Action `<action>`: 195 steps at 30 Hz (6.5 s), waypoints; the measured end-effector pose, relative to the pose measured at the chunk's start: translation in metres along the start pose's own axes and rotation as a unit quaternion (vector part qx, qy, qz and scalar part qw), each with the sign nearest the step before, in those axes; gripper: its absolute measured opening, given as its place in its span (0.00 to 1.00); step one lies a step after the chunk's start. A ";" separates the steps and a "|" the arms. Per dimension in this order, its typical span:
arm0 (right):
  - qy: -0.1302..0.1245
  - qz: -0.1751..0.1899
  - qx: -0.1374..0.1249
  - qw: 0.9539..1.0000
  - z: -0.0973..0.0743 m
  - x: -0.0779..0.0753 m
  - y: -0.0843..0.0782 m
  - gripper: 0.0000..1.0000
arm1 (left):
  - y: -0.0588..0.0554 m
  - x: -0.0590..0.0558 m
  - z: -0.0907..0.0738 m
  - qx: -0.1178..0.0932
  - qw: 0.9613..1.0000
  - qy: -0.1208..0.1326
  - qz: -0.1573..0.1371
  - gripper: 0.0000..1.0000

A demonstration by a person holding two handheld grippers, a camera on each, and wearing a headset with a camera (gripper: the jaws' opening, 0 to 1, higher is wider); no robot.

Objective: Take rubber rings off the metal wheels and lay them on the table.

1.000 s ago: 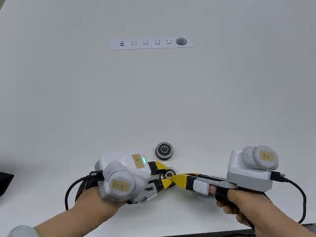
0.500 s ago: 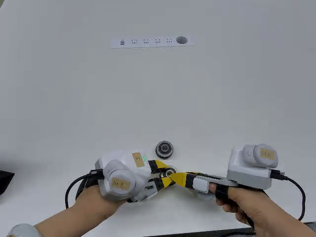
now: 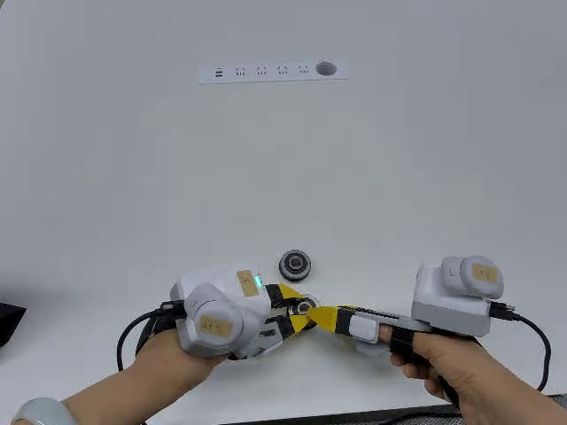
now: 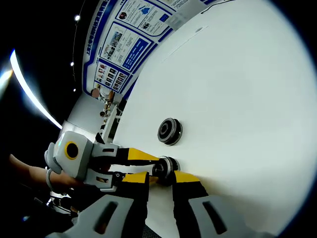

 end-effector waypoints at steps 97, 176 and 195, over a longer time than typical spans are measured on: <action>-0.063 -0.104 -0.003 0.993 0.000 -0.008 0.004 0.01 | 0.000 -0.001 0.000 -0.006 1.000 0.007 -0.008 0.13; -0.044 -0.051 -0.008 0.998 0.002 0.006 0.007 0.02 | 0.013 -0.006 -0.018 -0.054 0.998 0.013 0.020 0.25; -0.046 -0.030 -0.028 0.998 -0.015 0.003 0.015 0.02 | 0.005 -0.004 -0.023 -0.047 0.998 0.030 0.011 0.42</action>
Point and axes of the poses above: the centre of the closed fingertips' face, and the gripper's own axes: z roughly forward along the fingers, x roughly to its left, y roughly out of its top, the point moved 5 cm from there along -z, roughly backward along the fingers, and after that the axes turned 4 degrees about -y, right-handed, at the moved point
